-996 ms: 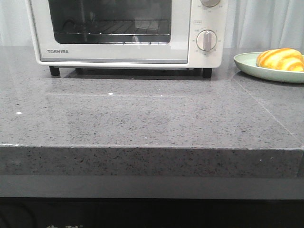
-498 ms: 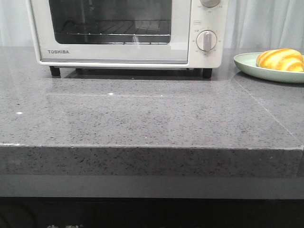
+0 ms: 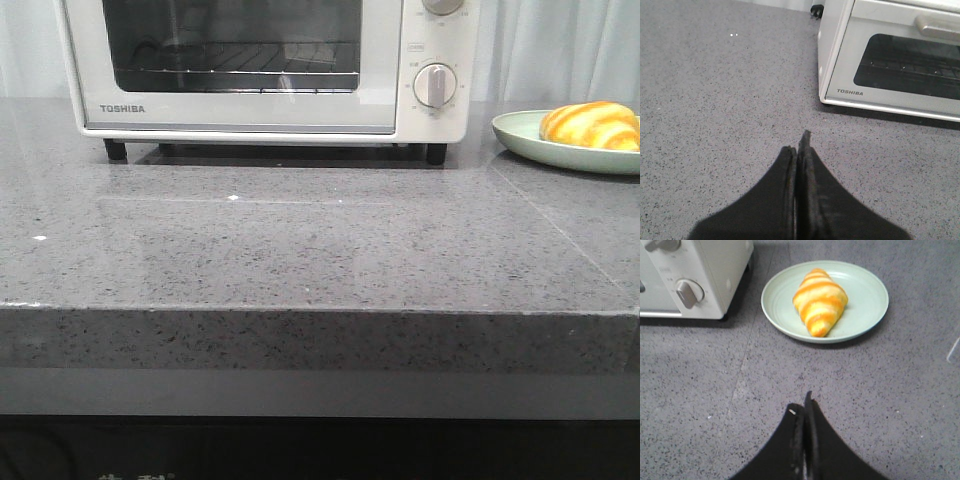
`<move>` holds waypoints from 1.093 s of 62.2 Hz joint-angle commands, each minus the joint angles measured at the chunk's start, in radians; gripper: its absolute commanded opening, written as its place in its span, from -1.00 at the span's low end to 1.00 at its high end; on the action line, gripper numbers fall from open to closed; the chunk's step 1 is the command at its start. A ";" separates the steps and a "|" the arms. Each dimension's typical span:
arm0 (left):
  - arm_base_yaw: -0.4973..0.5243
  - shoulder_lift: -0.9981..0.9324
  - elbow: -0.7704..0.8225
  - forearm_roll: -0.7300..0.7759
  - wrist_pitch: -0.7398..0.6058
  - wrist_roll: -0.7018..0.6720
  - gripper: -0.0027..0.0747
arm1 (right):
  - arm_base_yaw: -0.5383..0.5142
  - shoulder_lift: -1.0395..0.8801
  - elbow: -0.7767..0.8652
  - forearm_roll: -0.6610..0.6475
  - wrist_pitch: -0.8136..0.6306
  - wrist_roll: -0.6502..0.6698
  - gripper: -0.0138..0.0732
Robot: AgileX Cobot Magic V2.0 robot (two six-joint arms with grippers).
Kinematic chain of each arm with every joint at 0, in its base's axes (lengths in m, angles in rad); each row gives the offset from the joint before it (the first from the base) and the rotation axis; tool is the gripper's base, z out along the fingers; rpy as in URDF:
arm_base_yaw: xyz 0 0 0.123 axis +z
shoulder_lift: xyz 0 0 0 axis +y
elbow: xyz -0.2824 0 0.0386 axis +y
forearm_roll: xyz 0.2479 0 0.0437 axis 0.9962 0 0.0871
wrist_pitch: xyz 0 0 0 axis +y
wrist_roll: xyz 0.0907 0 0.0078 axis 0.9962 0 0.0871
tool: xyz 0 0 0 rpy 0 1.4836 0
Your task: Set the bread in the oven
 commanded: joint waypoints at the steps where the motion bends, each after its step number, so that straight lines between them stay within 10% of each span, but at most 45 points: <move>1: 0.003 0.026 -0.036 0.003 -0.065 0.006 -0.98 | -0.006 0.027 -0.035 -0.016 -0.058 -0.010 -0.91; 24: -0.018 0.037 -0.037 0.024 -0.122 0.032 -0.98 | -0.006 0.031 -0.035 -0.036 -0.059 -0.010 0.73; 48: -0.390 0.223 -0.173 0.044 -0.316 0.061 -0.98 | -0.006 0.031 -0.035 -0.036 -0.053 -0.010 0.70; 68: -0.446 0.522 -0.398 0.044 -0.466 0.059 -0.98 | -0.006 0.031 -0.035 -0.036 -0.052 -0.010 0.70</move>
